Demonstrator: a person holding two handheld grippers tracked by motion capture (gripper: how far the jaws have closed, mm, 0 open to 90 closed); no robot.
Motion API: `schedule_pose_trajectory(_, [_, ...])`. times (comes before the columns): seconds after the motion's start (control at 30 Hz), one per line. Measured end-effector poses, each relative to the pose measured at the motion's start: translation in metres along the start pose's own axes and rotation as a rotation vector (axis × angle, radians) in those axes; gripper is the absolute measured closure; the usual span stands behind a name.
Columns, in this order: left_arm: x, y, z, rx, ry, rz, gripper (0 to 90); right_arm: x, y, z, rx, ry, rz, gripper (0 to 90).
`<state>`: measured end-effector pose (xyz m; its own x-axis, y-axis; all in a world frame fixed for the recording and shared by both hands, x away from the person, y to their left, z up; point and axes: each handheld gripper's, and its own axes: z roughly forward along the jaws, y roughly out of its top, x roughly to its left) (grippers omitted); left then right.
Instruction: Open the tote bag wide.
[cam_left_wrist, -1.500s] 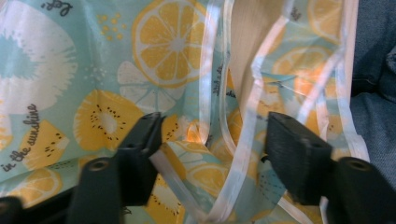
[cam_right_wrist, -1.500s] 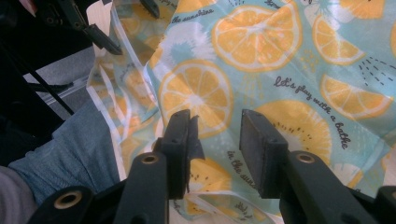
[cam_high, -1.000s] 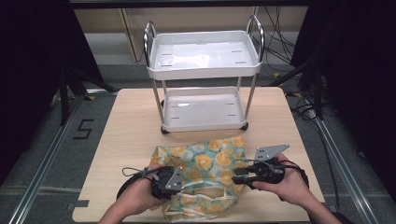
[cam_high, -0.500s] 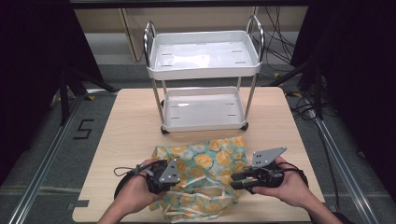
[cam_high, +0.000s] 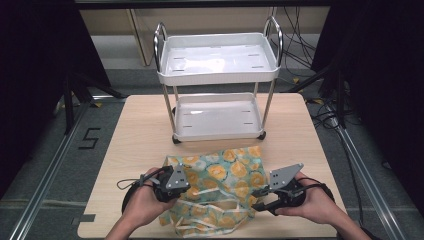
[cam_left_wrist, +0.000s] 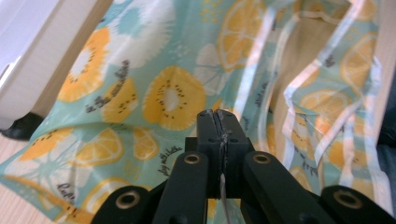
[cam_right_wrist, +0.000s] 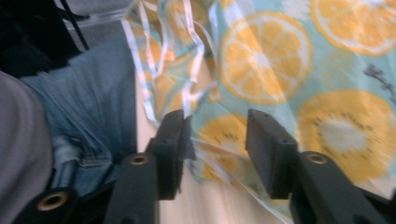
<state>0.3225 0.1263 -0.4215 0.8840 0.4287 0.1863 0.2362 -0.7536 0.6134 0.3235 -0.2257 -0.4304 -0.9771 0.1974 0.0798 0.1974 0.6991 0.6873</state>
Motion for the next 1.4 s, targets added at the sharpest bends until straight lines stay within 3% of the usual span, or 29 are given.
schedule_pose_trajectory(0.1, [0.003,-0.002,0.003,0.001,0.020,-0.043,89.0,-0.003,-0.004,0.000,0.032,-0.033,-0.033,51.5])
schedule_pose_trajectory(0.2, [0.005,-0.003,0.004,-0.002,0.024,-0.069,89.0,-0.001,-0.008,0.001,0.058,-0.026,-0.018,51.8])
schedule_pose_trajectory(0.33, [0.005,-0.004,0.006,-0.008,0.026,-0.074,89.0,-0.001,-0.010,-0.001,0.057,-0.032,-0.013,52.5])
schedule_pose_trajectory(0.47, [0.005,-0.004,0.006,-0.004,0.018,-0.066,89.0,0.002,-0.010,-0.004,0.073,-0.044,-0.042,50.1])
schedule_pose_trajectory(0.5, [0.004,-0.003,0.006,-0.009,0.023,-0.064,88.9,0.002,-0.008,0.000,0.084,-0.046,-0.078,45.3])
schedule_pose_trajectory(0.6, [0.003,-0.002,0.006,-0.009,0.022,-0.050,88.8,0.002,-0.005,0.006,0.092,-0.042,-0.113,43.3])
schedule_pose_trajectory(0.63, [0.001,0.001,0.005,-0.018,0.015,-0.023,88.7,0.004,-0.004,0.007,0.100,-0.044,-0.105,43.1])
schedule_pose_trajectory(0.7, [-0.003,0.005,0.003,-0.040,0.007,0.001,87.5,0.003,-0.001,0.013,0.103,-0.032,-0.148,43.2])
schedule_pose_trajectory(0.73, [-0.003,0.005,0.003,-0.040,0.007,0.001,85.3,0.003,-0.001,0.013,0.103,-0.032,-0.148,43.2])
schedule_pose_trajectory(0.77, [-0.009,0.010,-0.001,-0.063,-0.013,0.040,81.1,0.002,0.000,0.017,0.108,-0.029,-0.153,43.9])
schedule_pose_trajectory(0.8, [-0.009,0.010,-0.001,-0.063,-0.013,0.040,77.0,0.002,0.000,0.018,0.109,-0.027,-0.151,44.5])
schedule_pose_trajectory(0.9, [-0.021,0.021,-0.008,-0.096,-0.072,0.099,68.2,0.001,0.001,0.021,0.106,-0.033,-0.133,45.5])
schedule_pose_trajectory(1.0, [-0.027,0.025,-0.008,-0.091,-0.106,0.127,63.5,0.001,0.001,0.021,0.107,-0.038,-0.122,45.7])
schedule_pose_trajectory(1.07, [-0.033,0.027,-0.005,-0.067,-0.139,0.164,61.8,0.001,0.002,0.020,0.106,-0.038,-0.118,45.8])
schedule_pose_trajectory(1.1, [-0.036,0.027,0.002,-0.028,-0.164,0.179,57.9,0.000,0.002,0.020,0.103,-0.033,-0.120,45.9])
schedule_pose_trajectory(1.13, [-0.036,0.027,0.002,-0.028,-0.164,0.179,57.0,0.000,0.002,0.020,0.103,-0.033,-0.120,45.9])
schedule_pose_trajectory(1.23, [-0.037,0.023,0.015,0.052,-0.193,0.204,54.4,0.002,0.001,0.020,0.102,-0.033,-0.092,45.9])
schedule_pose_trajectory(1.3, [-0.039,0.019,0.023,0.058,-0.207,0.181,54.2,0.002,0.001,0.020,0.103,-0.033,-0.089,45.9])
schedule_pose_trajectory(1.33, [-0.038,0.019,0.024,0.081,-0.210,0.205,53.9,0.002,0.001,0.020,0.100,-0.032,-0.089,45.9])
schedule_pose_trajectory(1.37, [-0.040,0.018,0.027,0.079,-0.217,0.181,53.6,0.002,0.001,0.020,0.099,-0.033,-0.089,45.9])
schedule_pose_trajectory(1.4, [-0.040,0.017,0.028,0.084,-0.209,0.190,53.4,0.002,0.001,0.020,0.100,-0.031,-0.089,45.8])
